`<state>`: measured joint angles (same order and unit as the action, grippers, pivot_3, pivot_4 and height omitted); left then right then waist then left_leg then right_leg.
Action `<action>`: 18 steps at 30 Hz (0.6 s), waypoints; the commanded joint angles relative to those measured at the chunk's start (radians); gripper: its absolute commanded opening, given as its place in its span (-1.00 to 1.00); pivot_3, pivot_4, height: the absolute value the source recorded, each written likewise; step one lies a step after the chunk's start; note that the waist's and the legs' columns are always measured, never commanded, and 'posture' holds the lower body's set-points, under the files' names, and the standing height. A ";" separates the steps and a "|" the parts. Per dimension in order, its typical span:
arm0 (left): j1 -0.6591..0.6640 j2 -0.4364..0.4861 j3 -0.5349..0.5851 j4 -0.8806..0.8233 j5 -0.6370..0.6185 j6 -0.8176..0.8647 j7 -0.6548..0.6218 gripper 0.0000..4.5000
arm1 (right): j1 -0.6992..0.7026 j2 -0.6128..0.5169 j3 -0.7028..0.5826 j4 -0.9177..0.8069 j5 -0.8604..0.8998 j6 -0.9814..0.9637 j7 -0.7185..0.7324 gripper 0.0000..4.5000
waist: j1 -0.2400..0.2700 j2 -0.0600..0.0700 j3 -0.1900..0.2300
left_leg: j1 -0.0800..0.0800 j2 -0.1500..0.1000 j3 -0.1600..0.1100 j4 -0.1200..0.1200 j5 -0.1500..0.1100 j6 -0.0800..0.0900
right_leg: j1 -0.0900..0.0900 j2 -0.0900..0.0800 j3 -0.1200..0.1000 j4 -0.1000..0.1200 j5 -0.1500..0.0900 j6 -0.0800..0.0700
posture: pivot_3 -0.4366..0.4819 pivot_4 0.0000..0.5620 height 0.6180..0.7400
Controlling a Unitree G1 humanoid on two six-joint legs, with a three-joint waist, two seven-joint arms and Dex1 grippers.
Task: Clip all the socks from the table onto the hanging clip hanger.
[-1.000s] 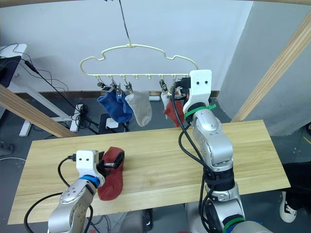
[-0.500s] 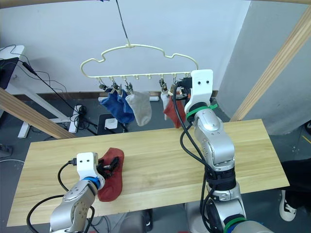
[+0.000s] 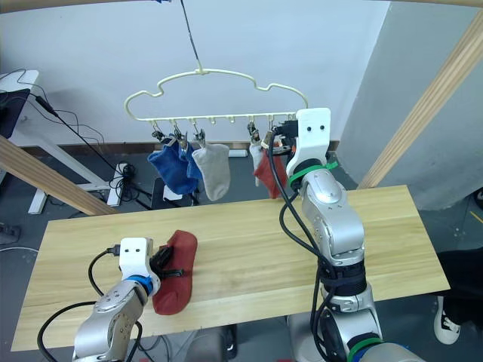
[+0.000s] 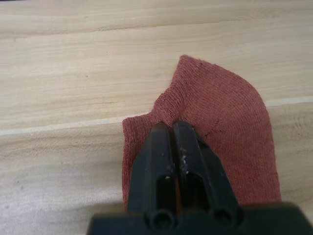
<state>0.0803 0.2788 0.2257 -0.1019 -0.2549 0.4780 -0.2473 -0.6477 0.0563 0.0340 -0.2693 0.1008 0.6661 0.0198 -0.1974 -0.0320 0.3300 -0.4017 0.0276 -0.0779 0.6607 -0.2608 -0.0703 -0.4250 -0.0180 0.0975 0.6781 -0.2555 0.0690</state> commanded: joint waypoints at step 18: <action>-0.487 -0.049 -0.404 0.140 0.070 -0.460 -0.471 -1.00 | -0.023 -0.012 0.002 -0.051 0.000 -0.004 -0.009 -1.00 | -0.006 0.000 0.000 | -0.003 0.000 0.001 -0.001 0.000 0.000 | -0.001 0.000 0.000 -0.003 0.000 0.000 | -0.68 -0.03 1.00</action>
<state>-0.3977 0.2479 -0.1711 0.0468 -0.1894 0.0204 -0.7547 -0.6562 0.0433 0.0327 -0.2695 0.1004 0.6671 0.0164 -0.2039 -0.0320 0.3299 -0.4044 0.0272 -0.0771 0.6603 -0.2609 -0.0700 -0.4259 -0.0186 0.0976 0.6755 -0.2553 0.0688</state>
